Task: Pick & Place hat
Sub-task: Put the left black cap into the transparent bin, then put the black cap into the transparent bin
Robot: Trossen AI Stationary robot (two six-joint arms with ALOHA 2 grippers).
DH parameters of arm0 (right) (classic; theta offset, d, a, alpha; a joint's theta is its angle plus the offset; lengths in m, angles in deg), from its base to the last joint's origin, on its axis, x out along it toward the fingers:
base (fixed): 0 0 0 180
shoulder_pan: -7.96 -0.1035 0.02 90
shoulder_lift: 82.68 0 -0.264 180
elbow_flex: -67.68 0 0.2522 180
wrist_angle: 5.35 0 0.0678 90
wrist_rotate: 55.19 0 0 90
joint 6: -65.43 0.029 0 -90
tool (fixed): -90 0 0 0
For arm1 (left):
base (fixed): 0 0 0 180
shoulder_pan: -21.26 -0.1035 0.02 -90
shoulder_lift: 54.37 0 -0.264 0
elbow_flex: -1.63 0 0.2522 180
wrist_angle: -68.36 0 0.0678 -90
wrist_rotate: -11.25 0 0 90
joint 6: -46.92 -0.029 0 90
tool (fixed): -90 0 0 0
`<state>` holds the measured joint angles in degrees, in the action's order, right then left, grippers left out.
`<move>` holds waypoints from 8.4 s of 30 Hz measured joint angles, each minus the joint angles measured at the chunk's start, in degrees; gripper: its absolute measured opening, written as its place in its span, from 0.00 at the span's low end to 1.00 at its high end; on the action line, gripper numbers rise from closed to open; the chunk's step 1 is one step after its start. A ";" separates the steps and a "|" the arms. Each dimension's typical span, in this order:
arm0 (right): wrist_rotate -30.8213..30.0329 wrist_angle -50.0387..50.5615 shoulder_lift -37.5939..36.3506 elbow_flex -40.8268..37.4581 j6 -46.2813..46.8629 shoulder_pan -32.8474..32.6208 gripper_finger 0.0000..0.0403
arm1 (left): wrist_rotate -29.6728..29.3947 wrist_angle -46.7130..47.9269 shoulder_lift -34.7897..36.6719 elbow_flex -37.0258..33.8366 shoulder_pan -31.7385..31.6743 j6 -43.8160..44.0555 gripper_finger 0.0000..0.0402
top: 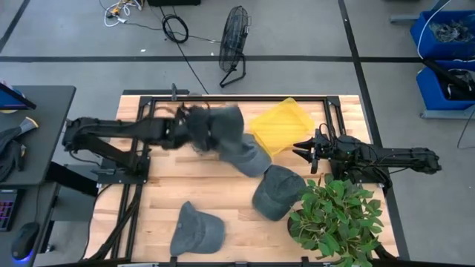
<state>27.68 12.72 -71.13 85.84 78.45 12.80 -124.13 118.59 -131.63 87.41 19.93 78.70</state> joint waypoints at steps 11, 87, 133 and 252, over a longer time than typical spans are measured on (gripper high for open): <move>0.02 1.40 -0.01 0.00 -0.04 -0.02 0.32 | 9.15 -9.20 -2.73 -13.75 -11.90 14.51 0.06; 14.39 27.27 66.47 35.08 5.56 -9.84 0.57 | 12.05 -8.20 0.11 -4.75 -7.53 -26.49 0.35; 6.97 31.32 74.60 62.86 -16.96 -6.99 0.02 | 42.60 -26.14 -11.46 -4.82 1.26 -44.42 0.35; 3.53 47.02 74.58 63.54 -11.49 -11.04 0.40 | 45.22 -0.93 8.66 -4.78 -16.57 -73.71 0.04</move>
<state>31.21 59.74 3.45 149.38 66.96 1.76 -78.92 117.66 -122.96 82.63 3.36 4.99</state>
